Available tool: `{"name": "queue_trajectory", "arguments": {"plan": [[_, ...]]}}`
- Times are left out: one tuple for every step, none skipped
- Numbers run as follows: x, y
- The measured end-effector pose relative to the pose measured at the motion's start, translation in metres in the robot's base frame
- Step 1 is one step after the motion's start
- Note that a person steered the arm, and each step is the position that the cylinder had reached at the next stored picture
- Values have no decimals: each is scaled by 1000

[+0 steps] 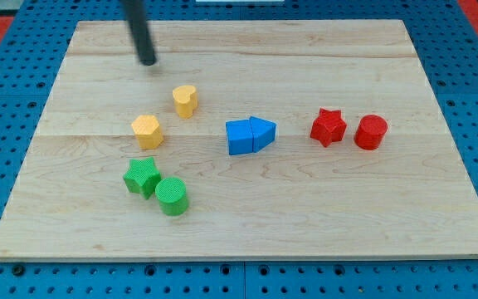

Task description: Separate the blue triangle from the blue cube

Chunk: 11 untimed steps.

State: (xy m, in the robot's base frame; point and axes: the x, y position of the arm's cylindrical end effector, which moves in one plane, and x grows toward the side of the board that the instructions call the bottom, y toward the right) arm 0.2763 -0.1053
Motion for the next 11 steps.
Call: {"name": "queue_trajectory", "arguments": {"plan": [[0, 107], [73, 126], [130, 139], [134, 163], [170, 179], [196, 181], [158, 173], [139, 146], [146, 113], [177, 129], [182, 136]]}}
